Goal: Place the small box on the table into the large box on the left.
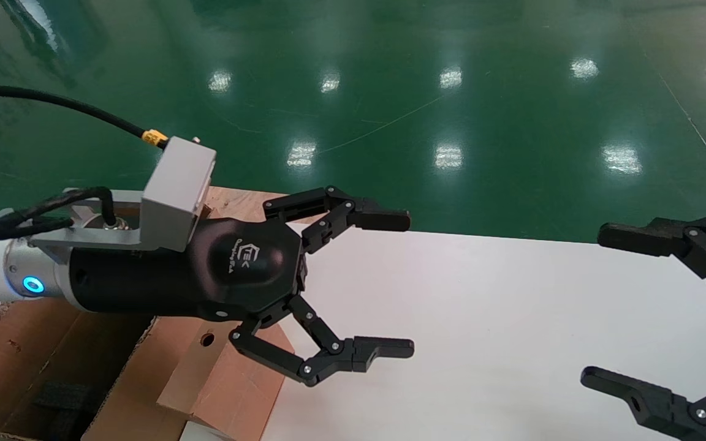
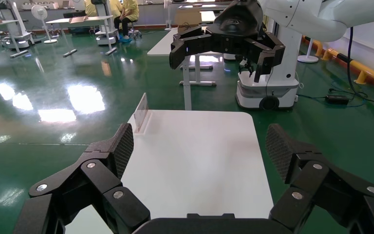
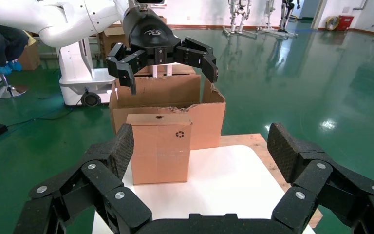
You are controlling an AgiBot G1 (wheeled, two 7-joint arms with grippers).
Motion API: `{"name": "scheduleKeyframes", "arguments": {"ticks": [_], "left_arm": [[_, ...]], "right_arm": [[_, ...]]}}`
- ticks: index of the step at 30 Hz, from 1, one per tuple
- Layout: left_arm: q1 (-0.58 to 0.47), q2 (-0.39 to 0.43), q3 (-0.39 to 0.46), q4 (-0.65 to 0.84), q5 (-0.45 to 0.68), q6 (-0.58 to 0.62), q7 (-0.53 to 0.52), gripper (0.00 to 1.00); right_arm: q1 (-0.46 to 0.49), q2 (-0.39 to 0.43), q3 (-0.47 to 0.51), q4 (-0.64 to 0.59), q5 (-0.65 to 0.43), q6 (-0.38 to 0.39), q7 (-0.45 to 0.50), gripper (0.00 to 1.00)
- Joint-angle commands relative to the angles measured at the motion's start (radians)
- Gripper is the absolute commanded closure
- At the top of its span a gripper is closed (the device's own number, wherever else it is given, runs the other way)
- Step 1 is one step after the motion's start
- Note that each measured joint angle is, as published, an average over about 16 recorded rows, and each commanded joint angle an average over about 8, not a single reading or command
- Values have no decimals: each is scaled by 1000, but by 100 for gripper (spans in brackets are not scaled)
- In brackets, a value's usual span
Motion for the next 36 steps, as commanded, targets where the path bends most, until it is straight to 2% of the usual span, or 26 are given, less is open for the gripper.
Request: {"name": "scheduleKeyframes", "arguments": {"ticks": [1, 14, 15, 22, 23, 36], "left_arm": [[0, 0, 0, 0, 0, 0, 0, 0], [0, 0, 0, 0, 0, 0, 0, 0], [0, 0, 0, 0, 0, 0, 0, 0], [0, 0, 0, 0, 0, 0, 0, 0], [0, 0, 0, 0, 0, 0, 0, 0], [-13, -8, 3, -9, 28, -16, -1, 0]], "right_arm": [[0, 0, 0, 0, 0, 0, 0, 0], [0, 0, 0, 0, 0, 0, 0, 0], [0, 0, 0, 0, 0, 0, 0, 8], [0, 0, 0, 0, 0, 0, 0, 96], [0, 0, 0, 0, 0, 0, 0, 100], [0, 0, 0, 0, 0, 0, 0, 100]]}}
